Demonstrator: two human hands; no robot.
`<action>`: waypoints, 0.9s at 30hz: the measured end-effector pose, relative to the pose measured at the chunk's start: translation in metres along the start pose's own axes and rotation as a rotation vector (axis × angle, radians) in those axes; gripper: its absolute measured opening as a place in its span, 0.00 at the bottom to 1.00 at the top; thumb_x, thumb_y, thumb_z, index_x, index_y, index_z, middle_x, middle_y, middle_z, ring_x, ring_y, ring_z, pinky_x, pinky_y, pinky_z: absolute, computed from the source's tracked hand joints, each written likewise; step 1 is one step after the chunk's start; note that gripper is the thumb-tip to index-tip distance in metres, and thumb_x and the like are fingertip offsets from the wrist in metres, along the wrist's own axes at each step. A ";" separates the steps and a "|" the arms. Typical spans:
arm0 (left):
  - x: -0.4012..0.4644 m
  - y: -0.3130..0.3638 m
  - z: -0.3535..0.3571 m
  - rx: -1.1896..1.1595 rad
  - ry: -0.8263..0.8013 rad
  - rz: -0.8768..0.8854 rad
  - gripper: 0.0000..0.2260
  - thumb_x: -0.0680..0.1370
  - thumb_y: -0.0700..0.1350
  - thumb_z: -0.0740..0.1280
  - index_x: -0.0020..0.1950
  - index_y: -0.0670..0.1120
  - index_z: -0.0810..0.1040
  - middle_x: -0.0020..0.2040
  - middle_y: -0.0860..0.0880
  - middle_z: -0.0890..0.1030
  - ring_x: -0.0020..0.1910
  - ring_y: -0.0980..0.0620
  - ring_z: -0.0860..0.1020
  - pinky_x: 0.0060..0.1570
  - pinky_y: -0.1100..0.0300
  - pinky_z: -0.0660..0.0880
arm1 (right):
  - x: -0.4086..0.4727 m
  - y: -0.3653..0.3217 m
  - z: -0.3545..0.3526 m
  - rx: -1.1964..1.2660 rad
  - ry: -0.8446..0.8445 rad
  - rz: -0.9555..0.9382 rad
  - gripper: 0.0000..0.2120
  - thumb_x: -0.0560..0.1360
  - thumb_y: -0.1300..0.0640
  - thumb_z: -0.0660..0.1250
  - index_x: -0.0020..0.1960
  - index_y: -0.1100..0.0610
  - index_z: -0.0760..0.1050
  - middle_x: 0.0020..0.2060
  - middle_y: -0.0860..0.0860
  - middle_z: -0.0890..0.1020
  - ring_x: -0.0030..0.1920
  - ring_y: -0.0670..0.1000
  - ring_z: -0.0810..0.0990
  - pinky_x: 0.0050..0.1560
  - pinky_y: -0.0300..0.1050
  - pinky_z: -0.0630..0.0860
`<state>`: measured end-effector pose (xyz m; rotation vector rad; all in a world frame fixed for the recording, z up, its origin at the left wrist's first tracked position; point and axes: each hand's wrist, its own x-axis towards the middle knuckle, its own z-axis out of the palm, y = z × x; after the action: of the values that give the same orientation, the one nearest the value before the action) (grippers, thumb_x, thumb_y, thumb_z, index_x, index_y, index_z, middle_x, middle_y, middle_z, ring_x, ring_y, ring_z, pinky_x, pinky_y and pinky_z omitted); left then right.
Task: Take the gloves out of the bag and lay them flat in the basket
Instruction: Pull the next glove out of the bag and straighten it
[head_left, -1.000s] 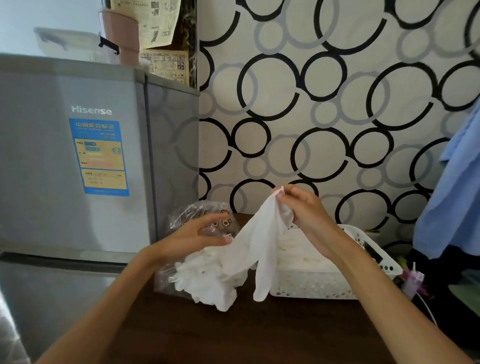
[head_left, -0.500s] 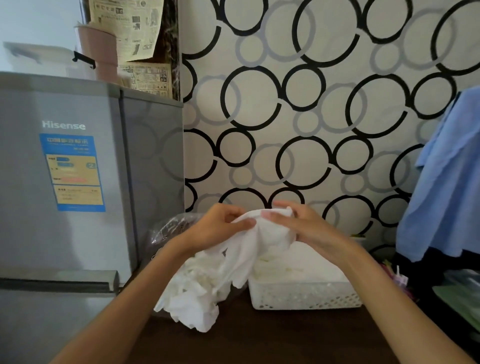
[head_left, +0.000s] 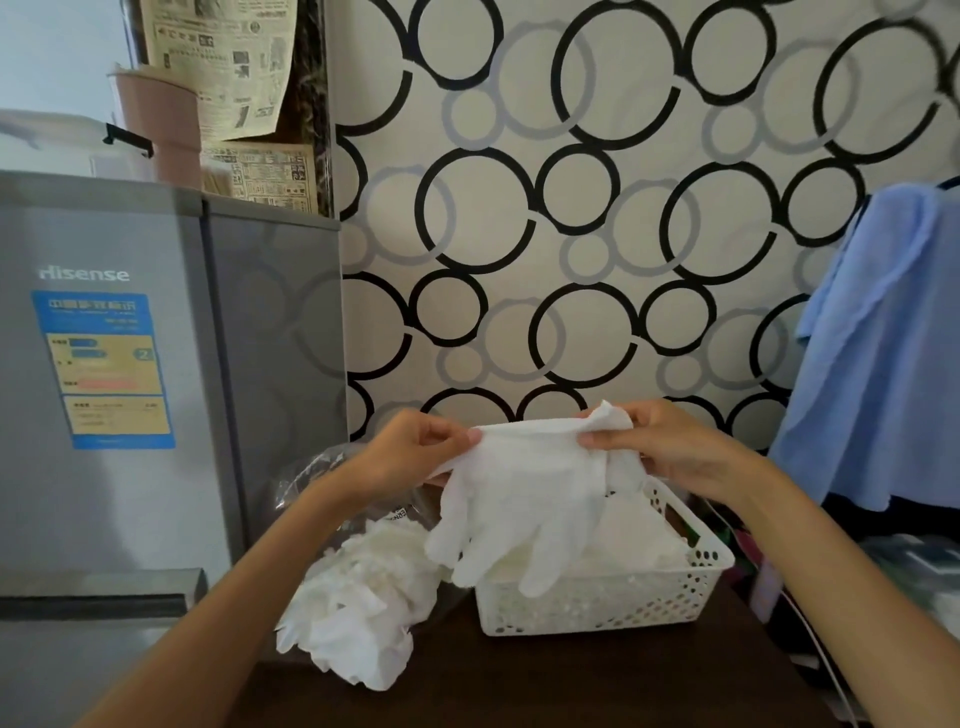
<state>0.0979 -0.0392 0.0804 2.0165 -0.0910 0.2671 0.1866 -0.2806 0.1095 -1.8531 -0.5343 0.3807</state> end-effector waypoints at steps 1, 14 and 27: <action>0.000 0.000 0.002 -0.005 0.016 -0.012 0.12 0.81 0.45 0.62 0.44 0.42 0.82 0.28 0.55 0.79 0.27 0.62 0.76 0.30 0.73 0.71 | -0.002 -0.001 -0.002 0.033 0.026 0.002 0.10 0.70 0.57 0.73 0.51 0.54 0.81 0.44 0.51 0.86 0.44 0.49 0.84 0.43 0.43 0.79; 0.011 0.005 0.035 0.097 0.738 0.092 0.13 0.84 0.50 0.51 0.47 0.44 0.69 0.35 0.52 0.69 0.33 0.53 0.68 0.33 0.57 0.64 | 0.011 -0.003 0.056 -0.044 0.592 -0.444 0.12 0.79 0.55 0.62 0.44 0.62 0.77 0.36 0.58 0.81 0.36 0.51 0.75 0.32 0.36 0.68; 0.105 -0.071 0.084 0.782 0.045 -0.037 0.11 0.81 0.52 0.58 0.58 0.53 0.78 0.57 0.53 0.80 0.56 0.50 0.77 0.49 0.57 0.72 | 0.043 0.121 -0.010 -0.301 0.473 0.072 0.08 0.77 0.56 0.64 0.55 0.57 0.77 0.39 0.52 0.83 0.20 0.44 0.76 0.25 0.33 0.69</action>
<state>0.2257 -0.0768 0.0068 2.7818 0.0968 0.3614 0.2494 -0.2994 -0.0019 -2.1660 -0.2063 -0.1035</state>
